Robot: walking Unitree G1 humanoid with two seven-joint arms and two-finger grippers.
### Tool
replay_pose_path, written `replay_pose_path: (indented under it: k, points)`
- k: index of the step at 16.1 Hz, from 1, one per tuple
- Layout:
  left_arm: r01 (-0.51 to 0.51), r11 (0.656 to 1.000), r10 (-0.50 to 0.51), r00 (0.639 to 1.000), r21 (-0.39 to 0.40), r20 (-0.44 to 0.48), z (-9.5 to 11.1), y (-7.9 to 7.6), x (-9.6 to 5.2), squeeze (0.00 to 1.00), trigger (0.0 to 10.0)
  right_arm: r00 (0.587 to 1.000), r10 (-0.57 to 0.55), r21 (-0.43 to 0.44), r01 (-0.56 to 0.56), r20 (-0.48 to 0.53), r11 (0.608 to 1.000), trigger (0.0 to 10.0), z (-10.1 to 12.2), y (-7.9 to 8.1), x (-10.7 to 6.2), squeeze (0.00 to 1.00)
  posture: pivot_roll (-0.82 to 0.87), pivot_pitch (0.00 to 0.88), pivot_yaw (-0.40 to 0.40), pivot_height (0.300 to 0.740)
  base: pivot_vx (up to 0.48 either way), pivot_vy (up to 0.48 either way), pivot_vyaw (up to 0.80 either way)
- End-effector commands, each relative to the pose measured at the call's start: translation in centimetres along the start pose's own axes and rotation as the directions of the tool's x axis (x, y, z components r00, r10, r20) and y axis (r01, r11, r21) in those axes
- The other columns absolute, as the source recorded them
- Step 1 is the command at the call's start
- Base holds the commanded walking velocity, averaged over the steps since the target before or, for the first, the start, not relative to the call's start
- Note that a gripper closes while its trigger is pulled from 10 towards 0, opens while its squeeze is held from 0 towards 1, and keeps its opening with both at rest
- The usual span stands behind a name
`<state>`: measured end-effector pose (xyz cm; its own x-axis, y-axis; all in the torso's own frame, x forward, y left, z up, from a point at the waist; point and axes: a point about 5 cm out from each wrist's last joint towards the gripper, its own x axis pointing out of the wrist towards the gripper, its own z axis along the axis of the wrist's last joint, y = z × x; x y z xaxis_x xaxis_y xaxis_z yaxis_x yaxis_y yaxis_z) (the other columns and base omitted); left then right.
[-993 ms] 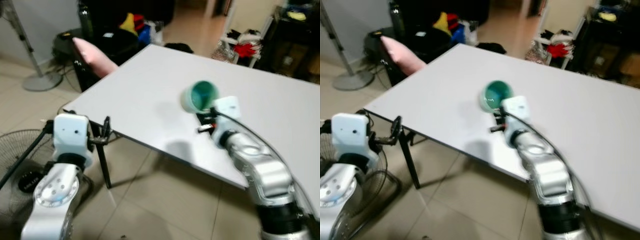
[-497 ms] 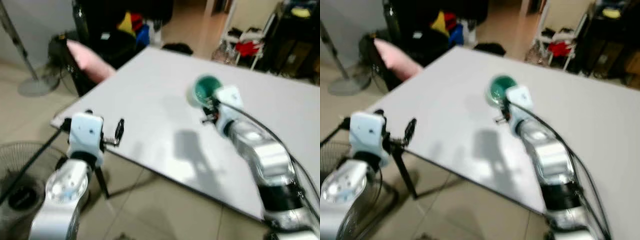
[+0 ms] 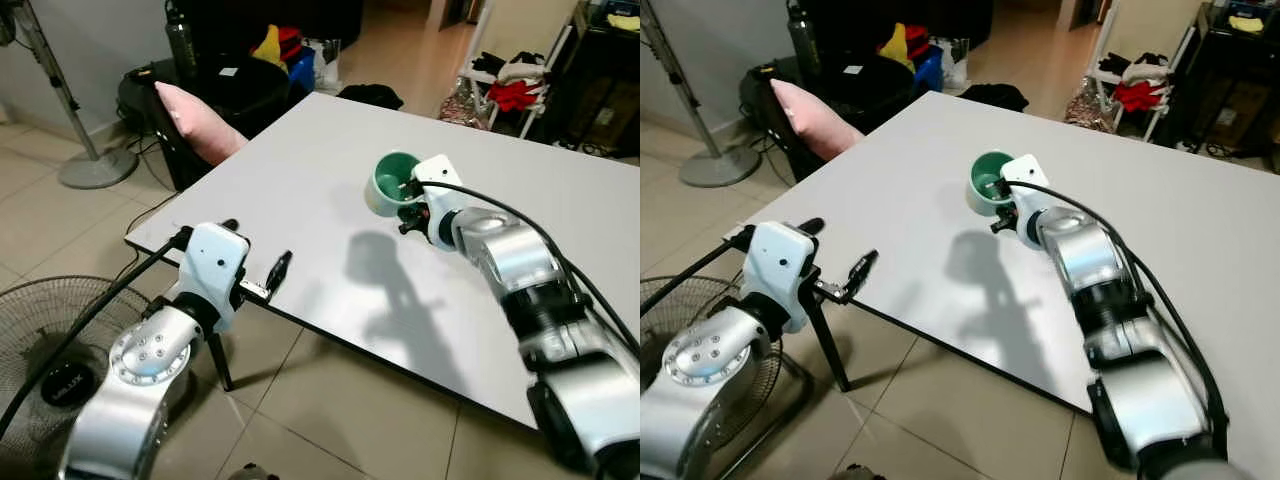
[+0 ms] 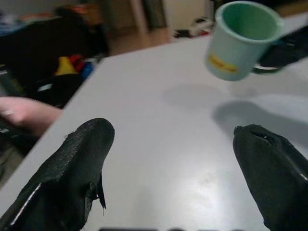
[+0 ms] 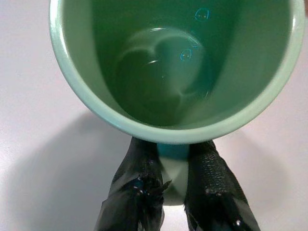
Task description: Setting the table
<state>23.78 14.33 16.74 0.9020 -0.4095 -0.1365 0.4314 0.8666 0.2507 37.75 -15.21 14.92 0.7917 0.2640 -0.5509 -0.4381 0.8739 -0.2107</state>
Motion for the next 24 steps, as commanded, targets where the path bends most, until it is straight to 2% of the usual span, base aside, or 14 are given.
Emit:
replay_pose_path:
  k: [1,3,5,8,10,15,19,24]
  points:
    - [0.062,0.998,-0.062,0.998,-0.006,0.004,0.2,-0.3,0.2,0.0,10.0,1.0,-0.001,-0.03,0.001,-0.006,1.0,10.0,0.5,-0.8,0.0,0.0,-0.08,0.0,0.021,0.74,0.0,0.0,0.0]
    - [0.145,0.989,-0.145,0.989,-0.012,0.004,0.4,-0.9,0.2,0.0,10.0,1.0,-0.005,-0.032,0.004,-0.028,0.999,10.0,0.7,-1.5,0.3,0.0,-0.08,0.0,0.018,0.74,0.0,0.0,0.0]
    - [0.228,0.974,-0.228,0.973,0.0,-0.036,-0.2,-1.7,0.1,0.0,10.0,0.999,0.014,-0.023,-0.015,-0.031,1.0,10.0,1.1,-1.7,0.6,0.0,-0.08,0.0,0.019,0.74,0.0,0.0,0.0]
    - [0.245,0.969,-0.245,0.969,-0.01,-0.033,-0.1,-2.3,-0.1,0.0,10.0,0.999,0.033,-0.03,-0.034,-0.037,0.999,10.0,1.1,-1.0,1.3,0.0,-0.07,0.0,0.015,0.74,0.0,0.0,0.0]
    - [0.247,0.969,-0.248,0.968,-0.022,-0.036,-0.1,-2.4,-0.6,0.0,10.0,0.999,0.004,-0.041,-0.006,-0.037,0.999,10.0,1.0,-0.8,1.6,0.0,-0.05,0.0,0.01,0.74,0.0,0.0,0.0]
    - [0.242,0.97,-0.242,0.97,-0.021,0.0,0.7,-2.5,-1.4,0.0,10.0,0.997,-0.071,-0.037,0.071,-0.001,0.997,10.0,1.8,-1.4,1.5,0.0,-0.04,0.07,0.004,0.74,0.0,0.0,0.0]
    - [0.229,0.974,-0.229,0.973,0.001,0.03,1.8,-1.9,-2.1,0.0,10.0,0.996,-0.091,-0.064,0.089,-0.015,0.994,10.0,2.0,-1.8,1.3,0.0,-0.03,0.174,-0.008,0.74,0.0,0.0,0.0]
    - [0.249,0.968,-0.249,0.965,0.015,0.081,3.1,-1.7,-2.2,0.0,10.0,0.997,-0.081,-0.007,0.081,0.017,0.997,10.0,3.5,-2.2,0.9,0.0,-0.03,0.199,-0.016,0.74,0.0,0.0,0.0]
